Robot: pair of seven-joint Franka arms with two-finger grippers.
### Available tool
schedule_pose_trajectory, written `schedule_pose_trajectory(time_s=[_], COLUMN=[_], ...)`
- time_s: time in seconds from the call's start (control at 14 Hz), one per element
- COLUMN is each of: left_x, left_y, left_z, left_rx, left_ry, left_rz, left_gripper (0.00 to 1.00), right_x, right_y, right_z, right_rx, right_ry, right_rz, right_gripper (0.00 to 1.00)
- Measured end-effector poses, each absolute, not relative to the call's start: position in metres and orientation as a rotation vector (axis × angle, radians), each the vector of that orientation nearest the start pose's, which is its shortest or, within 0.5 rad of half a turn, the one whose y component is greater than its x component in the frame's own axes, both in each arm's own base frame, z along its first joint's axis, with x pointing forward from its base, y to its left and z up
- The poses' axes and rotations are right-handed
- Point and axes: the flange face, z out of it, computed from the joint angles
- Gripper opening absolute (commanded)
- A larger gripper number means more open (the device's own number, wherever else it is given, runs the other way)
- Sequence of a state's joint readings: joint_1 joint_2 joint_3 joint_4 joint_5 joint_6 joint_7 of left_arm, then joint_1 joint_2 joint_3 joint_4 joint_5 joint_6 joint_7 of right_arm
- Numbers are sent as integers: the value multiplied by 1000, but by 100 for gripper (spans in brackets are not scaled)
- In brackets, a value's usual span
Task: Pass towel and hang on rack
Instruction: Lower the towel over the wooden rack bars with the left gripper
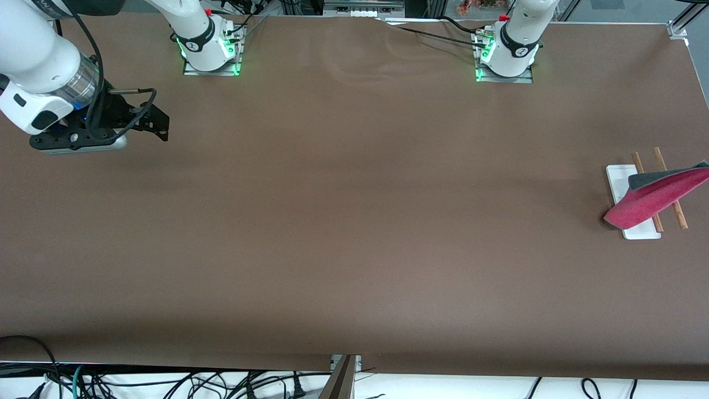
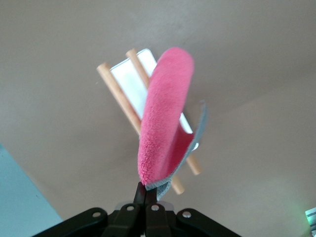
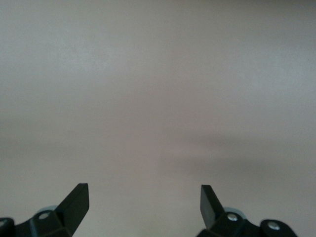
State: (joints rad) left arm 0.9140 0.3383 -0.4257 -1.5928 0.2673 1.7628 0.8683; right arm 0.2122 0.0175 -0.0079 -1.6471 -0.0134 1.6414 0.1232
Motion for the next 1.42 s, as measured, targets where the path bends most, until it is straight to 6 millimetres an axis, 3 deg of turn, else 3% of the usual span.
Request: schedule_pose_trajectory(time_s=[0.14,0.36,0.57,0.93,1.0,1.07,1.14,1.42], left_x=[526,515,514,503,503,502,502,505], left_y=[379,420,442,471,474,476,476,479], left_z=[434,406,369,326,317,309,302,274], left_rx=[-3053,-3059,-3059,-3073,-3077,-3084,-3092,-3113], left_ry=[670,654,668,646,642,642,643,647], left_rz=[249,191,151,97,88,86,89,76], left_gripper=[0,0,0,0,7,59,100,100], right_x=[555,557,558,560,560,560,561,564], right_y=[103,93,91,91,92,92,92,92], right_z=[585,586,591,598,599,601,603,600], right_rx=[-3155,-3133,-3127,-3125,-3124,-3124,-3123,-3124], right_ry=[-100,-61,-55,-55,-56,-56,-56,-55], right_rz=[23,24,6,-15,-18,-25,-30,-22], right_gripper=[100,100,100,100,100,100,100,100])
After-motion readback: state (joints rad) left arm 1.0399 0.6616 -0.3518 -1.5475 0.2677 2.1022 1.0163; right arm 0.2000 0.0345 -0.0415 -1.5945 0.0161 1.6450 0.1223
